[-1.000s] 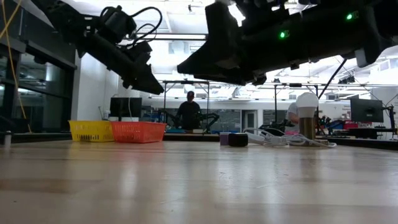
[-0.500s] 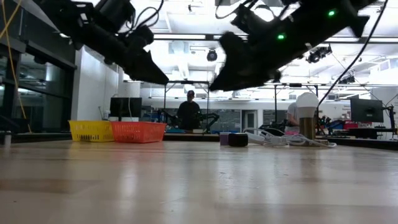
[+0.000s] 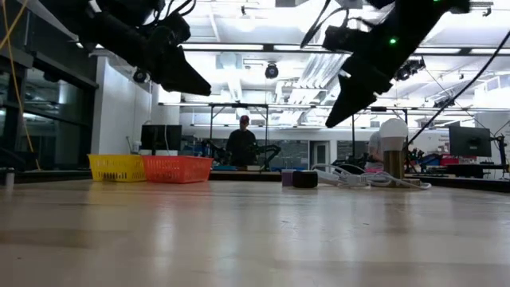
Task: Pick & Place Office items
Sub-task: Put the black adapter into the orange basket
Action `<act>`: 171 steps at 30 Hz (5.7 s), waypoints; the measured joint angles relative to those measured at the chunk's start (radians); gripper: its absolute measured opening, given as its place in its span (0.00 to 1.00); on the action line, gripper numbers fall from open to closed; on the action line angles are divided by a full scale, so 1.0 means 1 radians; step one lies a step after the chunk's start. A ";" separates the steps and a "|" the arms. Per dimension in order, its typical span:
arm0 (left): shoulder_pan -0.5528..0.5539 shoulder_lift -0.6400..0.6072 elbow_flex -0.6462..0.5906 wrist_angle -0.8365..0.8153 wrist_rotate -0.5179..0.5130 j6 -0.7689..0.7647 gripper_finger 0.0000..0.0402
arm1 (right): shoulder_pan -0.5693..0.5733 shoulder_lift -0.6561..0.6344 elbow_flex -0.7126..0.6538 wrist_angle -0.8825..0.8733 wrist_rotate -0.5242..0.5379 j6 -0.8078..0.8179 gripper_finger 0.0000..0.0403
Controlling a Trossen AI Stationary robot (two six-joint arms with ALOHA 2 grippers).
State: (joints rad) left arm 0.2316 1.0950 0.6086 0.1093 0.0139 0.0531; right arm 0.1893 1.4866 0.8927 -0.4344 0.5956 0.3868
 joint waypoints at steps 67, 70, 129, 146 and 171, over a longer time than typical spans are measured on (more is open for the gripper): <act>-0.183 0.000 0.000 -0.027 0.000 -0.069 0.41 | -0.649 0.277 0.303 -0.165 -0.818 -0.999 0.49; -0.183 0.000 0.000 -0.027 0.000 -0.069 0.41 | -0.661 0.301 0.304 -0.148 -0.844 -1.002 0.49; -0.184 0.001 0.000 -0.027 0.000 -0.072 0.41 | -0.685 0.425 0.298 -0.116 -0.857 -0.990 0.35; -0.183 0.001 0.000 -0.027 0.000 -0.063 0.41 | -0.684 0.413 0.300 -0.174 -0.834 -0.930 0.35; -0.185 0.001 0.000 0.046 0.001 -0.028 0.41 | -0.426 0.135 0.300 -0.067 -0.806 -0.746 0.34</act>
State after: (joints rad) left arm 0.0467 1.0958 0.6090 0.1549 0.0147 0.0253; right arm -0.2369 1.6217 1.1931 -0.5018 -0.2105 -0.3589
